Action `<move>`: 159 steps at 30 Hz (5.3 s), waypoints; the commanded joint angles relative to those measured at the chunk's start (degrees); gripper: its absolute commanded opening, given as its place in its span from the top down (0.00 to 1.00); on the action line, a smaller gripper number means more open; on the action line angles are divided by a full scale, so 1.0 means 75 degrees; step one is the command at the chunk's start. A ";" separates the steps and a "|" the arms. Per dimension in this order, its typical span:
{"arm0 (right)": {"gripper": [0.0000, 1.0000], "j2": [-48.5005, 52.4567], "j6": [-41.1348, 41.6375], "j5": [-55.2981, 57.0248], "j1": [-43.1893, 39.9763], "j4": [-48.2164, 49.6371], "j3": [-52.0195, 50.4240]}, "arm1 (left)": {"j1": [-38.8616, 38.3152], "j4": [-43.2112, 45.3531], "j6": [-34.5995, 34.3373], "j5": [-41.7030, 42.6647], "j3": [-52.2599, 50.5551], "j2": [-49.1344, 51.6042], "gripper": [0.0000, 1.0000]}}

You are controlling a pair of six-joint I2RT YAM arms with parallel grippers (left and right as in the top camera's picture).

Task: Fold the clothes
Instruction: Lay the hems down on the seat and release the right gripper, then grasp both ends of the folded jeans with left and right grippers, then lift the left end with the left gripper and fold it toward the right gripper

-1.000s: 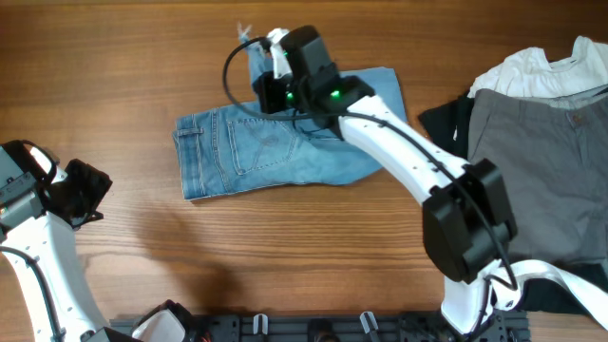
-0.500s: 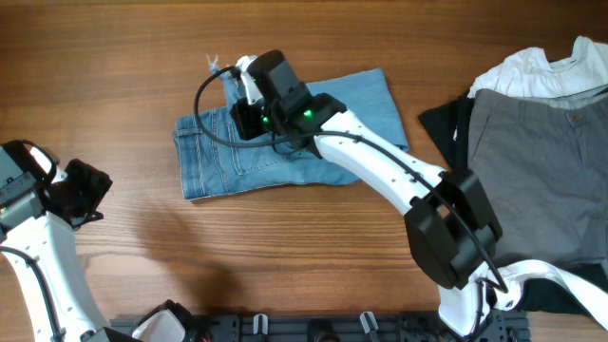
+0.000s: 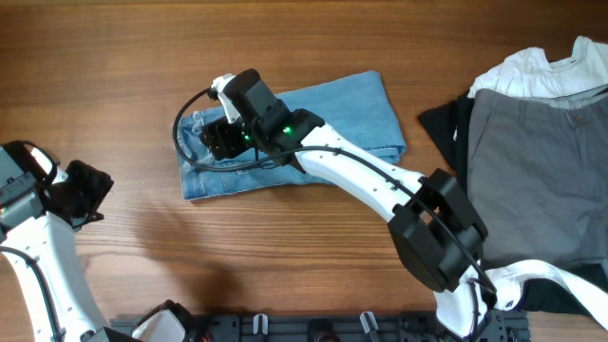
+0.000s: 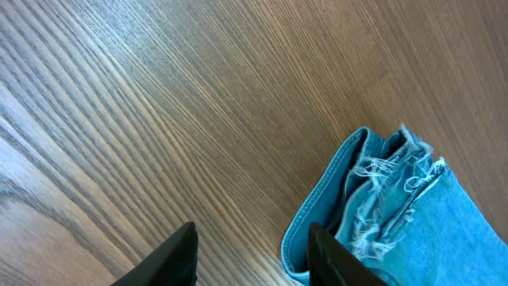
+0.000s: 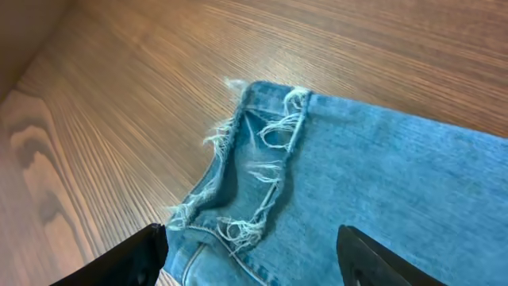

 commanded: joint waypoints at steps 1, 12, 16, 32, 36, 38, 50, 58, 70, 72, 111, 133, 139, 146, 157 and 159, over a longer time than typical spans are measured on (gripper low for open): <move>0.28 -0.0542 -0.0149 0.0163 -0.0323 -0.0271 0.0117 | -0.0009 -0.0052 0.0157 0.0280 0.0157 -0.0140 0.57; 0.88 -0.1370 0.0099 0.0504 -0.2363 -0.2821 0.0090 | -0.1425 0.0501 0.1903 0.2734 0.0157 -0.0122 0.82; 0.96 -0.0912 0.0227 0.0388 -0.3159 -0.4054 0.0064 | -0.3048 0.0737 0.2696 0.2372 0.0154 0.0178 0.85; 0.91 0.0670 0.0230 0.0163 -0.4115 -0.4835 -0.0903 | -0.4940 0.1763 0.1233 -0.0437 0.0154 0.4065 0.85; 0.93 0.0676 0.0233 0.0399 -0.4304 -0.4887 -0.1148 | -0.4447 0.1309 0.0933 -0.0801 0.0157 0.4199 0.93; 0.95 0.0656 0.0195 0.0411 -0.4403 -0.4940 -0.1134 | -0.4062 0.1084 0.0758 -0.0796 0.0163 0.4048 0.94; 0.95 -0.0979 -0.2515 -0.2873 -0.3450 -0.4511 -0.0793 | -0.3480 0.1058 0.1174 0.2157 0.0178 0.2299 0.83; 0.96 -0.0242 -0.2104 -0.0356 -0.1967 -0.4170 -0.1166 | -0.4299 0.0892 0.1518 0.1457 0.0160 0.2503 0.78; 0.96 0.0863 -0.1716 -0.0376 -0.3267 -0.4683 -0.1186 | -0.4363 0.0726 0.1492 -0.0099 0.0143 0.3692 0.82; 0.96 0.0682 -0.2101 -0.0965 -0.3439 -0.4911 -0.1186 | -0.4252 0.0726 0.1492 -0.0108 0.0181 0.3672 0.83; 0.96 0.0670 0.0414 -0.2535 -0.2087 -0.2113 -0.1209 | -0.2932 0.0574 0.1553 0.1495 0.0697 0.4881 0.17; 0.96 0.1078 0.0437 -0.2535 -0.1851 -0.2087 -0.1209 | -0.3480 0.2509 0.1553 0.2247 -0.0466 0.4884 0.81; 0.96 0.1061 0.0417 -0.2658 -0.1851 -0.2212 -0.1207 | -0.3214 0.1632 0.1545 0.2069 -0.0149 0.4835 0.96; 0.94 0.0114 -0.0446 -0.2509 -0.2090 -0.2777 -0.1186 | -0.2314 -0.2066 0.1545 0.0035 0.2020 0.4438 0.96; 0.92 -0.1177 -0.0358 -0.2148 -0.2413 -0.2769 -0.1186 | -0.2556 -0.4925 0.1542 -0.0341 0.5616 0.4214 0.96; 0.92 -0.1122 -0.0219 -0.1792 -0.2413 -0.2774 -0.1201 | -0.2946 -0.4846 0.1483 -0.0326 0.5622 0.4217 0.96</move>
